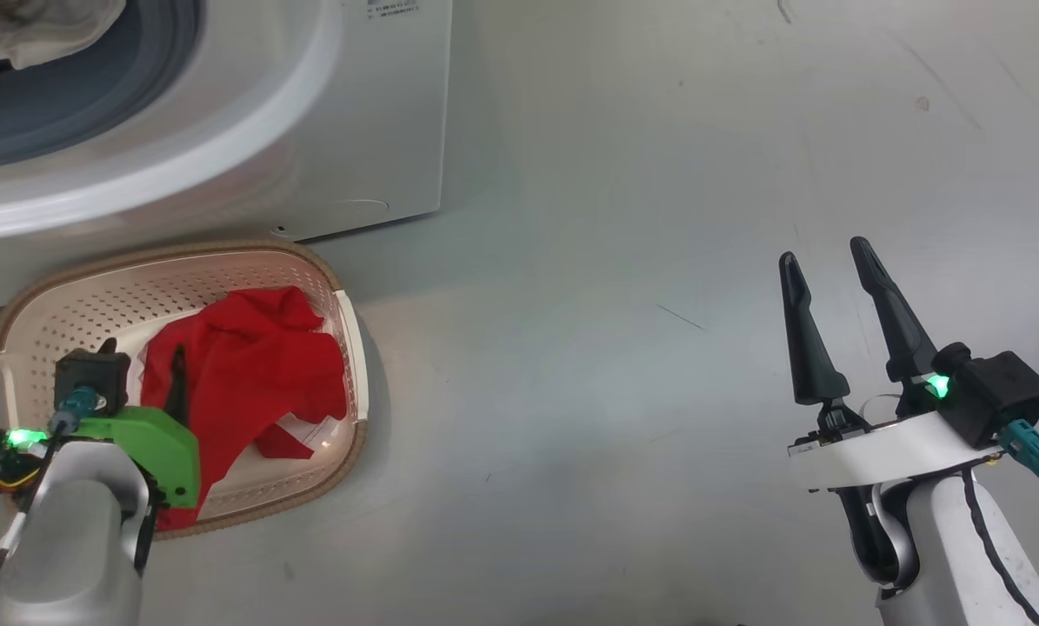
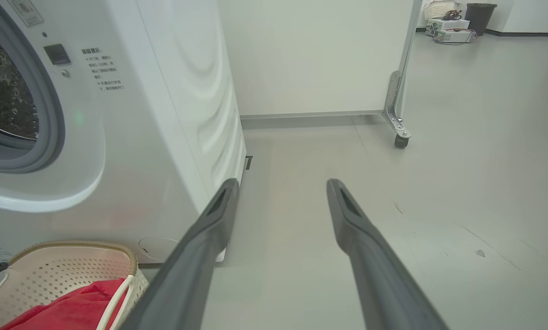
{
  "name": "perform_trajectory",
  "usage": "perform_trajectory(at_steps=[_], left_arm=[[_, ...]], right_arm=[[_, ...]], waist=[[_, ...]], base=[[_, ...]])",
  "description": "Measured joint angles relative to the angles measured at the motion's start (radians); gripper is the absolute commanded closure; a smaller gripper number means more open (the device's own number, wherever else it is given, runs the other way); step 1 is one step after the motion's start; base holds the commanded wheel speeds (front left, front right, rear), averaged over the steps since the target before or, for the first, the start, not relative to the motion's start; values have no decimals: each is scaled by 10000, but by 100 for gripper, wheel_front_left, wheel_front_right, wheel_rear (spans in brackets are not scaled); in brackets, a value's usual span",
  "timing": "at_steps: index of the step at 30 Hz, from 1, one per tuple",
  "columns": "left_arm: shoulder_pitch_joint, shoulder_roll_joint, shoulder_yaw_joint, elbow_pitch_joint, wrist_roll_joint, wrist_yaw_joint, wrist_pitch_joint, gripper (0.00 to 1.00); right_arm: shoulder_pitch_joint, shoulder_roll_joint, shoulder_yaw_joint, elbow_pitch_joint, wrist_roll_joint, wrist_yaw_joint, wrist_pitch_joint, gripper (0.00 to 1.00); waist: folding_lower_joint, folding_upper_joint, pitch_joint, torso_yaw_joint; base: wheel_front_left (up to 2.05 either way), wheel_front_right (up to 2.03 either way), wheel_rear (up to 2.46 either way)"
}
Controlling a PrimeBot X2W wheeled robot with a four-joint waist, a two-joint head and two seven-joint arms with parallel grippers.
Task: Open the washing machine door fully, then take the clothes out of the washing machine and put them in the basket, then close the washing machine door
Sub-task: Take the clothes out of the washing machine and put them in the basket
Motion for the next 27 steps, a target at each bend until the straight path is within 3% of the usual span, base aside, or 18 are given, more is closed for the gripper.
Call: perform_trajectory(at_steps=[16, 27], left_arm=[[-169, -537, -194, -1275, -90, -232, -460, 0], [967, -759, 360, -3712, -428, -267, -458, 0]], right_arm=[[148, -48, -61, 449, 0, 0, 0, 0], [697, -119, -132, 531, 0, 0, 0, 0]], waist=[[0, 0, -1548, 728], [0, 0, -2729, 1316]], base=[[0, 0, 0], [0, 0, 0]])
